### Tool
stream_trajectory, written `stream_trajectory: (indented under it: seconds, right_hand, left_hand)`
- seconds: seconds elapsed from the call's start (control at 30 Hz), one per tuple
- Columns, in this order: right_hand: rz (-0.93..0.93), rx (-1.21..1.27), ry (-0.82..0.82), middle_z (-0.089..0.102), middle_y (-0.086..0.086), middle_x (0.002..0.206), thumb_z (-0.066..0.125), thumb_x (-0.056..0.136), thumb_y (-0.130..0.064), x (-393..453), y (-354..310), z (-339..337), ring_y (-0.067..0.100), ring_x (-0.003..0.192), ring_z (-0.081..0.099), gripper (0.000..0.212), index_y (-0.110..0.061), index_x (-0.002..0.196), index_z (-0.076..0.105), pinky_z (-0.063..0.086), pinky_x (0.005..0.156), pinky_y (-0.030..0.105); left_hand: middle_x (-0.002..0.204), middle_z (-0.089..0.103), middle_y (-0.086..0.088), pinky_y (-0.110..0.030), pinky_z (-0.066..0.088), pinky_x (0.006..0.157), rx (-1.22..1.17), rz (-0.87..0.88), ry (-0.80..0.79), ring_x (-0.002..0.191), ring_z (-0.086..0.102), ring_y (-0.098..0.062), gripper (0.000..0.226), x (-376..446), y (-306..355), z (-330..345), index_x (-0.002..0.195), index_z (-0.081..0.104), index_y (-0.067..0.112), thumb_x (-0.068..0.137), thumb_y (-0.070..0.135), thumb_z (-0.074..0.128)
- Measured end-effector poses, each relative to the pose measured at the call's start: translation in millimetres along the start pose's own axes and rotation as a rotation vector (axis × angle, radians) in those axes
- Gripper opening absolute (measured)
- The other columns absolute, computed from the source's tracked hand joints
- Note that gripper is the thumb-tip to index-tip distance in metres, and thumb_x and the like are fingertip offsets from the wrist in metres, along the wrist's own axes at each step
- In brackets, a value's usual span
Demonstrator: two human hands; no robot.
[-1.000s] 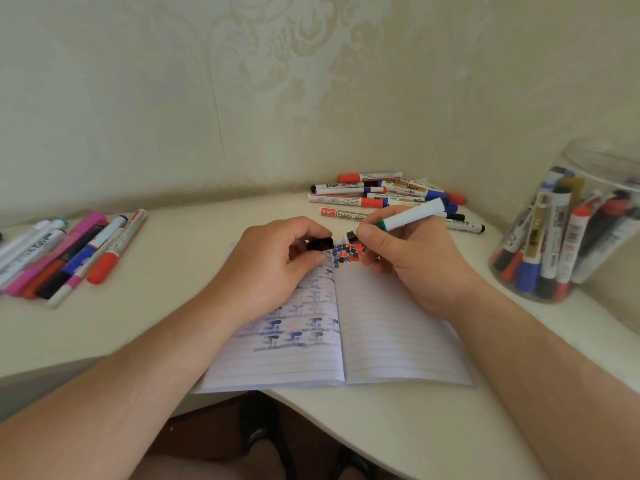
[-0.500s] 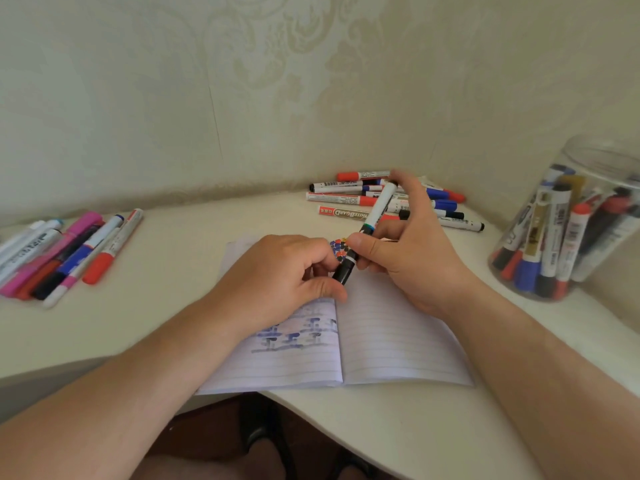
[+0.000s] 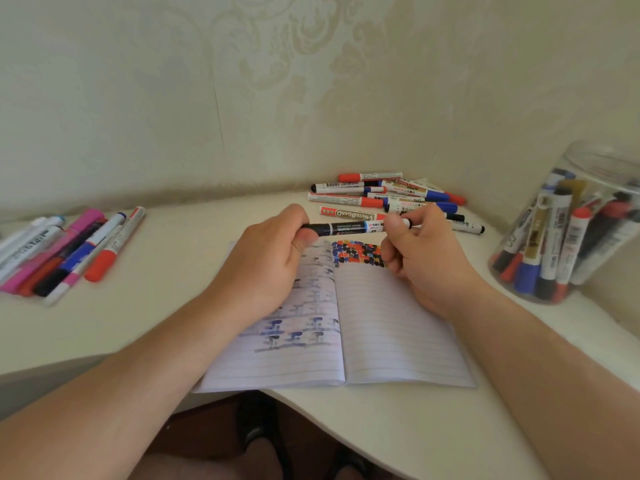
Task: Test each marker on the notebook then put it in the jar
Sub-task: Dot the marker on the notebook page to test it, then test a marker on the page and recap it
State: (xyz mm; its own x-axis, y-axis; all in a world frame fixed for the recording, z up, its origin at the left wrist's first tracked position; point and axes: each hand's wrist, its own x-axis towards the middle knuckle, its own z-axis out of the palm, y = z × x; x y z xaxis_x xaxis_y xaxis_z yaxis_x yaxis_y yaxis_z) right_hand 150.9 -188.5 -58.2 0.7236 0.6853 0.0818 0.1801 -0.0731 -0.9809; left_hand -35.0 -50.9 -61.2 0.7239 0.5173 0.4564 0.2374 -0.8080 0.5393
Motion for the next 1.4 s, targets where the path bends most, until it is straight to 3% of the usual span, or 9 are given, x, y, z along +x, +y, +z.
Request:
stream_trajectory:
  seconds: [0.17,0.3,0.43,0.57,0.67,0.9,1.0,1.1,1.4]
  right_hand:
    - [0.012,0.032,0.02,0.069,0.001,0.069,0.062,0.105,-0.03,5.6,3.0,-0.2,0.012,0.062,0.059,0.022,-0.019,0.117,0.047,0.047,0.058,0.028]
    - [-0.017,0.102,0.043,0.069,-0.001,0.068,0.062,0.105,-0.023,5.8,-0.7,0.4,0.01,0.062,0.059,0.018,-0.027,0.113,0.047,0.048,0.059,0.027]
    - [-0.114,-0.014,0.107,0.065,-0.004,0.06,0.067,0.102,-0.03,2.8,-11.4,-2.3,0.007,0.052,0.054,0.024,-0.027,0.114,0.046,0.045,0.054,0.026]
    - [-0.146,-0.3,0.128,0.06,-0.006,0.062,0.077,0.092,-0.043,-4.8,-12.7,-15.0,0.005,0.052,0.052,0.031,-0.028,0.094,0.051,0.041,0.055,0.026]
    - [-0.136,-0.586,0.018,0.058,-0.006,0.066,0.077,0.088,-0.05,-7.7,-9.9,-27.5,0.01,0.06,0.05,0.03,-0.026,0.087,0.059,0.036,0.055,0.028]
    - [-0.158,-0.526,0.084,0.059,-0.002,0.071,0.068,0.099,-0.036,3.8,-9.5,-45.6,0.013,0.065,0.053,0.014,-0.024,0.094,0.064,0.04,0.059,0.03]
    - [-0.136,-0.504,0.065,0.062,0.001,0.072,0.069,0.099,-0.033,6.3,-5.8,-43.4,0.014,0.064,0.054,0.011,-0.025,0.092,0.064,0.039,0.058,0.03]
    - [-0.141,-0.492,0.054,0.065,0.005,0.074,0.068,0.098,-0.03,5.6,-8.0,-39.8,0.015,0.065,0.056,0.009,-0.025,0.091,0.064,0.038,0.057,0.029]
    - [-0.133,-0.444,0.094,0.06,-0.003,0.068,0.067,0.099,-0.029,1.9,-7.0,-42.4,0.01,0.062,0.052,0.01,-0.024,0.091,0.065,0.038,0.056,0.025]
  left_hand:
    - [0.077,0.052,0.028,-0.007,0.034,0.061,0.017,0.015,-0.126,0.077,0.051,0.021,0.013,1.5,-7.3,2.1,0.094,0.049,0.015,0.106,0.011,0.047]
    - [0.079,0.053,0.028,-0.014,0.033,0.058,0.046,0.048,-0.233,0.074,0.054,0.003,0.013,1.5,-2.3,4.4,0.094,0.046,0.02,0.107,0.019,0.047]
    - [0.082,0.051,0.007,-0.038,0.034,0.065,0.145,0.086,-0.264,0.078,0.05,-0.021,0.024,0.4,5.7,9.0,0.103,0.049,0.017,0.109,0.037,0.039]
    - [0.091,0.06,-0.002,-0.042,0.045,0.074,0.119,0.046,-0.199,0.084,0.054,-0.025,0.028,1.2,0.4,2.6,0.109,0.054,0.016,0.109,0.039,0.039]
    - [0.097,0.063,-0.002,-0.044,0.048,0.079,0.221,0.012,-0.199,0.089,0.057,-0.027,0.024,-0.9,-16.6,-18.5,0.113,0.057,0.022,0.108,0.04,0.041]
    - [0.1,0.07,-0.011,-0.049,0.053,0.075,0.694,-0.164,-0.015,0.093,0.064,-0.04,0.019,-44.5,-98.7,-125.4,0.107,0.068,0.018,0.102,0.032,0.056]
    - [0.094,0.07,-0.004,-0.042,0.05,0.07,0.853,-0.21,-0.036,0.088,0.064,-0.035,0.014,-66.1,-105.3,-148.2,0.089,0.065,0.023,0.095,0.035,0.065]
    - [0.07,0.051,0.014,-0.035,0.041,0.062,0.896,-0.27,-0.036,0.074,0.051,-0.024,0.031,-73.3,-101.8,-157.3,0.068,0.049,0.029,0.087,0.045,0.068]
    - [0.069,0.053,0.01,-0.033,0.038,0.063,0.968,-0.437,-0.116,0.071,0.054,-0.023,0.032,-58.6,-84.9,-142.0,0.068,0.048,0.025,0.076,0.054,0.061]
